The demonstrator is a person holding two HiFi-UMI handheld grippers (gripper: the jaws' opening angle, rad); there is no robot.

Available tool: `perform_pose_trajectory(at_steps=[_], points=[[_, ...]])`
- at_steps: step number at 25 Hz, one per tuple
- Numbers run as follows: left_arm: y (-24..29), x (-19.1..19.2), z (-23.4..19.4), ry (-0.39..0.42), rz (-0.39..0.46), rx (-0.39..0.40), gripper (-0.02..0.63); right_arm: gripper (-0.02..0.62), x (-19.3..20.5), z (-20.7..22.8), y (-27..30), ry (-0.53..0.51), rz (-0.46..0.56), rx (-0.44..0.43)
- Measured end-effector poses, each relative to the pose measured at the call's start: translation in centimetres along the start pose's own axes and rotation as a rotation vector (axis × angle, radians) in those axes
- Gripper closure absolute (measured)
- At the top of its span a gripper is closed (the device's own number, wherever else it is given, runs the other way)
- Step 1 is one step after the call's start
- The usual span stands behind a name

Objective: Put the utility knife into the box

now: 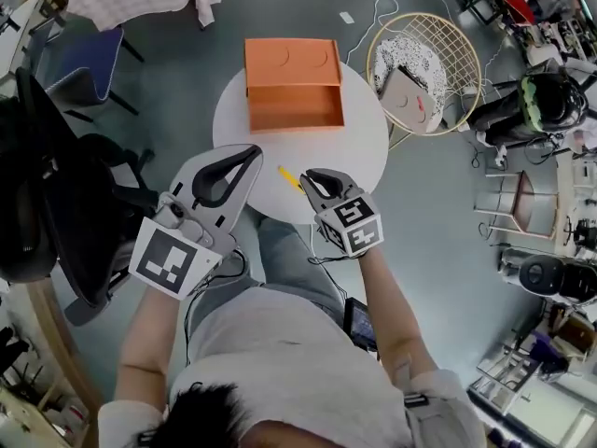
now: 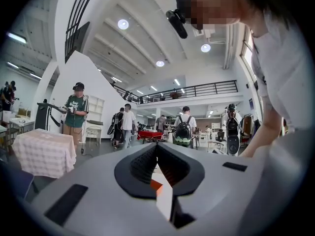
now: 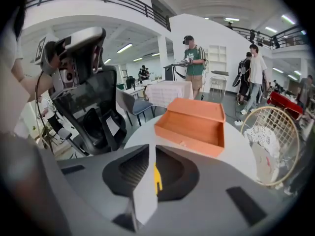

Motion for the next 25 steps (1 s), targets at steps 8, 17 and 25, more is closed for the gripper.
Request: perform_pose_trajectory(at_steps=[8, 17, 25], points=[[0.9, 1.0, -0.3, -0.016, -0.045, -0.052, 0.597, 0.534, 4.1, 1.7, 4.1, 0.012, -0.193, -0.068], [0.2, 2.0, -0.1, -0.032, -0.083, -0.1, 0.597, 0.534, 7.0, 1.7, 6.3, 0.004, -0.283, -0.097], [0.5, 2.9, -0.7, -0.041, -0.107, -0.12, 0.597, 0.528, 7.8, 1.8, 7.8, -0.023, -0.35, -0.105]])
Point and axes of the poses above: the fingertips, and each gripper's own axes: y forward along the fingers, z to its right, x out of its underside, the point moved 10 cm from there along -y, backward along the fingers, and after that the axes turned 5 degrees about -x, right-handed, at the moved point
